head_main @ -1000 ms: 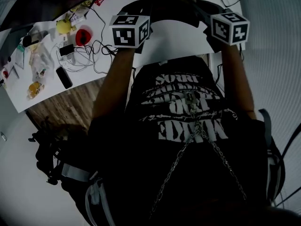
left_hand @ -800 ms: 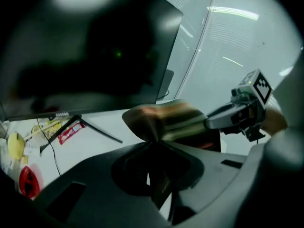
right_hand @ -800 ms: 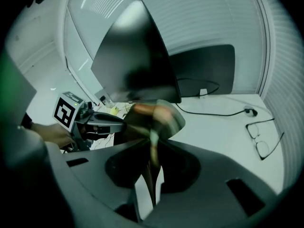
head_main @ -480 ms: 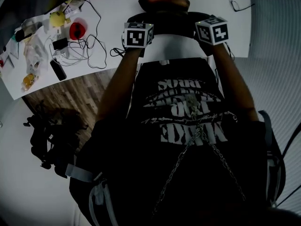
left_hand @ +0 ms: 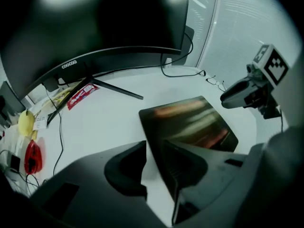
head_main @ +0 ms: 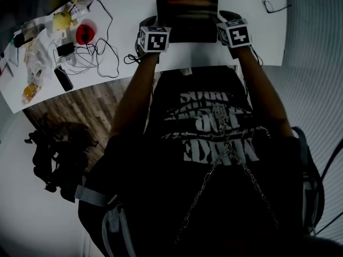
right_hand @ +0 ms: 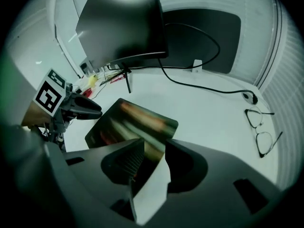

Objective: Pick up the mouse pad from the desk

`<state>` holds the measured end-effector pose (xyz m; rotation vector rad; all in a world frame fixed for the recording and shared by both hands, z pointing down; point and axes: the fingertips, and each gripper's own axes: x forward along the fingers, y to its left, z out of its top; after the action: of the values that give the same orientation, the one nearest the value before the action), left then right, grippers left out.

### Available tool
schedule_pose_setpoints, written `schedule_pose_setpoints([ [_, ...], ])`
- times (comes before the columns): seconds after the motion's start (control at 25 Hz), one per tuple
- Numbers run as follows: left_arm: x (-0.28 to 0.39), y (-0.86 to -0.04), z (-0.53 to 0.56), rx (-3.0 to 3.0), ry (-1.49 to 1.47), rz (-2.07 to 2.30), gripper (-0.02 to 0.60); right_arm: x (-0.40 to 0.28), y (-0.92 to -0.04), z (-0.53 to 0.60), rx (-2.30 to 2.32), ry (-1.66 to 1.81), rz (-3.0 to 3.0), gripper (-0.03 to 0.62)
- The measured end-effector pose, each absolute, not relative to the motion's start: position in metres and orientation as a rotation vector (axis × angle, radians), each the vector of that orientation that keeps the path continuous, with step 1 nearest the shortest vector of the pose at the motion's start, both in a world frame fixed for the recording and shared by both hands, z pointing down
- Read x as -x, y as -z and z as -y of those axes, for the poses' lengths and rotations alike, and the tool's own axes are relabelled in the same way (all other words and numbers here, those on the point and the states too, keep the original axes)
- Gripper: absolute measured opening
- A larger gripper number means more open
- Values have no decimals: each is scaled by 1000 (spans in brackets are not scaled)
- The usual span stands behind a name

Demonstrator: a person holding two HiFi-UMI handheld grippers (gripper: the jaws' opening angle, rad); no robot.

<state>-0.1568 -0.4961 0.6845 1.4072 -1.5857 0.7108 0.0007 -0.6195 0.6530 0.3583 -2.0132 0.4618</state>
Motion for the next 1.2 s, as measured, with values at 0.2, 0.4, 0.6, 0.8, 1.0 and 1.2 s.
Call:
schedule_pose_setpoints([
  [0.2,171,-620,493,-1514,-559,1729,72,13,-590,619,-410,-363,2220,109],
  [0.4,182,-490,516,-1772,-270,1960,8,52,-464,610,-510,-136,2581,12],
  [0.6,185,-373,516,-1957,-52,2159,6,61,-362,594,-610,1,2820,0],
  [0.8,186,-324,507,-2046,44,2191,6,57,-331,583,-727,36,2814,0],
  [1.0,185,-320,492,-2079,46,2167,6,53,-321,564,-782,41,2820,0],
  [1.2,184,-332,479,-2091,71,2113,6,52,-322,548,-833,64,2785,0],
])
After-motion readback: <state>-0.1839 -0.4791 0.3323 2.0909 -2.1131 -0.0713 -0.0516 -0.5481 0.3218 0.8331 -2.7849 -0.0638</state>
